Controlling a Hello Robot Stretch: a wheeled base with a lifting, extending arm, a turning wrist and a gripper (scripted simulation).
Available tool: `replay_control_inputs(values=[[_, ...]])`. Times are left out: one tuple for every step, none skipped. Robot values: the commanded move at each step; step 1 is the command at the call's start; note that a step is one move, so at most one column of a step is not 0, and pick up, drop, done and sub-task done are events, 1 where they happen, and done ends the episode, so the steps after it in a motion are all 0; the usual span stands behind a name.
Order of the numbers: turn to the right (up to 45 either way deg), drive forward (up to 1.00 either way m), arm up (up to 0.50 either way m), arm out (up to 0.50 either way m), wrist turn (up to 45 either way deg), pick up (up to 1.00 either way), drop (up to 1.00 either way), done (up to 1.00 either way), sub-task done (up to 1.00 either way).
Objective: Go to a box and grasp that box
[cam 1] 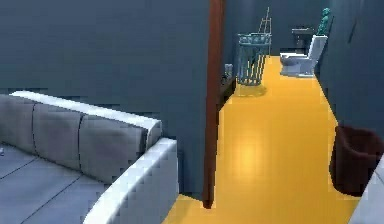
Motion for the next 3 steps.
replay_control_inputs(values=[[24.0, 0.00, 0.00, 0.00, 0.0, 0.00, 0.00, 0.00, 0.00], [0.0, 1.00, 0.00, 0.00, 0.0, 0.00, 0.00, 0.00, 0.00], [0.0, 1.00, 0.00, 0.00, 0.0, 0.00, 0.00, 0.00, 0.00]])
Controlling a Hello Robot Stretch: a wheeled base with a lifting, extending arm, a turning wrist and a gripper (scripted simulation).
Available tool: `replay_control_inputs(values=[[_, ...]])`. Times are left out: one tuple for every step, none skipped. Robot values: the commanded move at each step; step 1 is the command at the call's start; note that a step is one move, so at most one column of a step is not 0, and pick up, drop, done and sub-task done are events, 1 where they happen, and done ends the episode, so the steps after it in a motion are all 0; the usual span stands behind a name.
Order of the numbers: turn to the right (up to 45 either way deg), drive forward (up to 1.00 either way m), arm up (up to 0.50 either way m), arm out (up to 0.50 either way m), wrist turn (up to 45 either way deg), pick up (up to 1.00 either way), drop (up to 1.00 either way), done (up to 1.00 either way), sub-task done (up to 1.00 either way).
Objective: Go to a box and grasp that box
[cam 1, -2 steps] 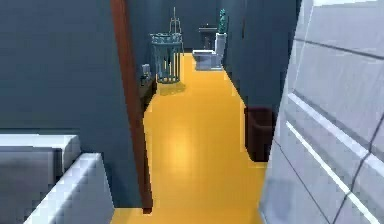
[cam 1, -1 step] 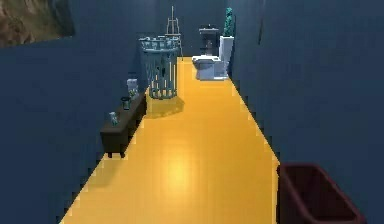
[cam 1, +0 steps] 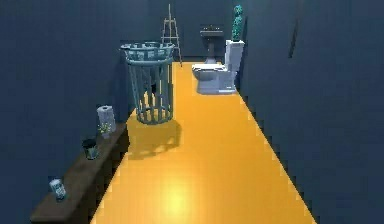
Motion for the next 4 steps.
replay_control_inputs(values=[[0.0, 1.00, 0.00, 0.00, 0.0, 0.00, 0.00, 0.00, 0.00], [0.0, 1.00, 0.00, 0.00, 0.0, 0.00, 0.00, 0.00, 0.00], [3.0, 0.00, 0.00, 0.00, 0.0, 0.00, 0.00, 0.00, 0.00], [30.0, 0.00, 0.00, 0.00, 0.0, 0.00, 0.00, 0.00, 0.00]])
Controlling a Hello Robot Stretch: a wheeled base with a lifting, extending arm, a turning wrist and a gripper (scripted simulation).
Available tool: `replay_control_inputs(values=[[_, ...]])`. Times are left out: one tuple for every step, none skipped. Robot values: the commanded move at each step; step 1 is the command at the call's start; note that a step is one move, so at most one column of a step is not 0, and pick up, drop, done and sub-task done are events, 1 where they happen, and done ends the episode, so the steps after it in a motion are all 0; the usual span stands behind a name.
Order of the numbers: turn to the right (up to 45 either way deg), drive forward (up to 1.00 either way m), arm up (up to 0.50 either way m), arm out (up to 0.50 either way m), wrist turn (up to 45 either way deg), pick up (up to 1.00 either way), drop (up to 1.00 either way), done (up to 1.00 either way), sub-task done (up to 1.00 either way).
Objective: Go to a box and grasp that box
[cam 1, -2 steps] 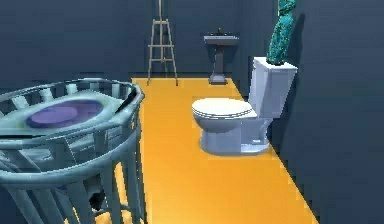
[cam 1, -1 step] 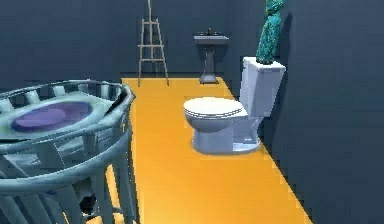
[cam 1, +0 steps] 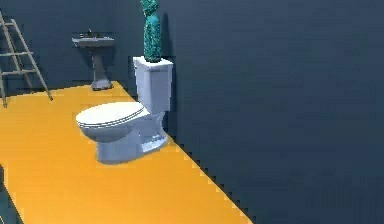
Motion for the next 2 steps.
replay_control_inputs(values=[[0.0, 0.50, 0.00, 0.00, 0.0, 0.00, 0.00, 0.00, 0.00], [-42.0, 0.00, 0.00, 0.00, 0.0, 0.00, 0.00, 0.00, 0.00]])
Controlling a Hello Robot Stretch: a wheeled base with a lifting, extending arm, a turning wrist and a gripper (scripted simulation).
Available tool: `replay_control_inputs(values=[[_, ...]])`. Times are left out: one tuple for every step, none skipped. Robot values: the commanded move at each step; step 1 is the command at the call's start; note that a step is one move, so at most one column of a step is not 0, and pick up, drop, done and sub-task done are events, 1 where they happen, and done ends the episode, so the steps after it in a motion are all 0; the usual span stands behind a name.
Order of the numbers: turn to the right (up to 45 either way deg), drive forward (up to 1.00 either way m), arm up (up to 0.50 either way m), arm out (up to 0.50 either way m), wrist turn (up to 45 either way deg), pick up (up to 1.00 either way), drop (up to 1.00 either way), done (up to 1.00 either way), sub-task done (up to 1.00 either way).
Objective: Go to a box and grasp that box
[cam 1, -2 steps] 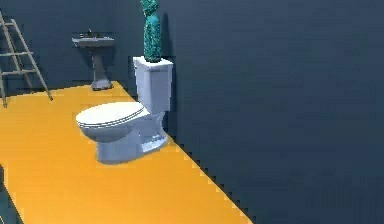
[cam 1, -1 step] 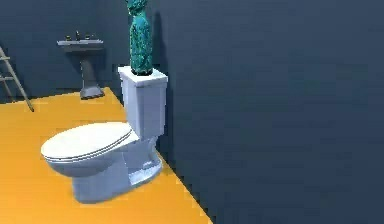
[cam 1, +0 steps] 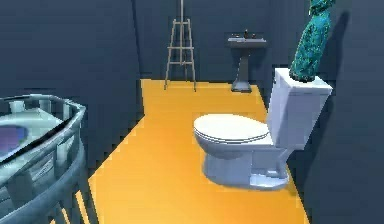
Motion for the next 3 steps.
replay_control_inputs(values=[[0.0, 0.85, 0.00, 0.00, 0.0, 0.00, 0.00, 0.00, 0.00], [-27.0, 0.00, 0.00, 0.00, 0.0, 0.00, 0.00, 0.00, 0.00], [0.0, 0.95, 0.00, 0.00, 0.0, 0.00, 0.00, 0.00, 0.00]])
